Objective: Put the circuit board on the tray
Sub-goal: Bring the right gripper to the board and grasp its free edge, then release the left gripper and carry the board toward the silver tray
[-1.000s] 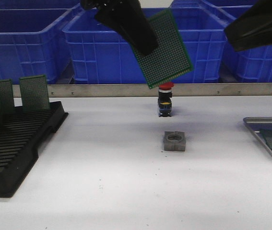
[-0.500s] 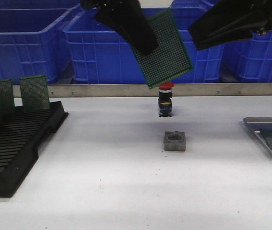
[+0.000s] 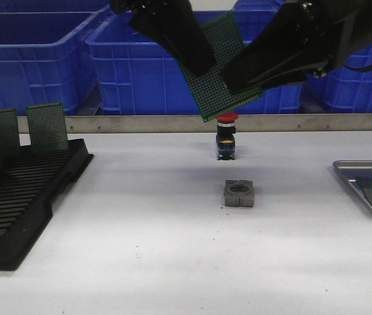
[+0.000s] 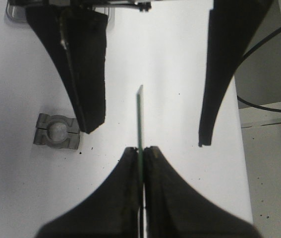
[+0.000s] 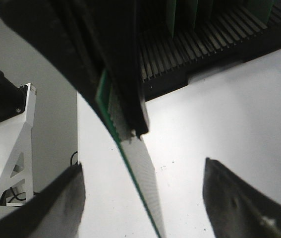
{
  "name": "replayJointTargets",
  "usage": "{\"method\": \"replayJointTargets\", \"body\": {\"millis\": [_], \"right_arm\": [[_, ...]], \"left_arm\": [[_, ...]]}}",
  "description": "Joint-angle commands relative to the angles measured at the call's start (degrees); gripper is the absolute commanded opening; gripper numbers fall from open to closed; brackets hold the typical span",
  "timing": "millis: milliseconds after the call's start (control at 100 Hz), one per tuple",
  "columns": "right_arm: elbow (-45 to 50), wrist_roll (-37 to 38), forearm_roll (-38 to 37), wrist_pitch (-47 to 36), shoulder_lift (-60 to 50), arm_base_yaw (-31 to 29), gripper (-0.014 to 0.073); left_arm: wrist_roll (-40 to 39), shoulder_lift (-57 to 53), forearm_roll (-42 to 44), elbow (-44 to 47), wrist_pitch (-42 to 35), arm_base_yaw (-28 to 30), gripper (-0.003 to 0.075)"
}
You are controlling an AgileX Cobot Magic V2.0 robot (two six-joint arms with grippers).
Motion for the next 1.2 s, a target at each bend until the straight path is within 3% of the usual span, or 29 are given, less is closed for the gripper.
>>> {"method": "replayJointTargets", "body": {"millis": [0,260,370,450,540,710,780,970,1190], "right_arm": [[-1.6,-0.7,3.0,3.6,-2.3,0.2,0.0430],[-1.6,-0.7,3.0,3.7,-2.3,0.2,0.0042],[-1.6,-0.7,3.1,3.6,-2.3,0.2,-0.0071],[-1.6,-0.7,3.1,3.6,-2.3,0.2,-0.0064],[-1.6,-0.7,3.6,3.6,-2.3,0.2,-0.0065],[-1.6,-0.7,3.6,2.5,-2.4,0.2,-0.0065],[-1.6,-0.7,3.6,2.5,-2.4,0.2,-0.0065],[-1.7,0.7,0.3,2.7,-3.2,-2.0,-0.0065],[-1.7,6.0,-6.3,2.9,-7.1,-10.1,-0.0065]], "left_arm": [[-0.7,-2.9,-2.9,-1.4,2.2,-0.3,-0.0018],[-0.7,-2.9,-2.9,-1.4,2.2,-0.3,-0.0018],[-0.7,-2.9,-2.9,-1.4,2.2,-0.3,-0.0016],[-0.7,-2.9,-2.9,-1.4,2.2,-0.3,0.0012],[-0.7,-2.9,-2.9,-1.4,2.2,-0.3,0.0125],[-0.7,-2.9,-2.9,-1.4,2.2,-0.3,0.0539],[-0.7,-2.9,-2.9,-1.4,2.2,-0.3,0.0645],[-0.7,-2.9,-2.9,-1.4,2.2,-0.3,0.0673],[-0.7,-2.9,-2.9,-1.4,2.2,-0.3,0.0673]]}}
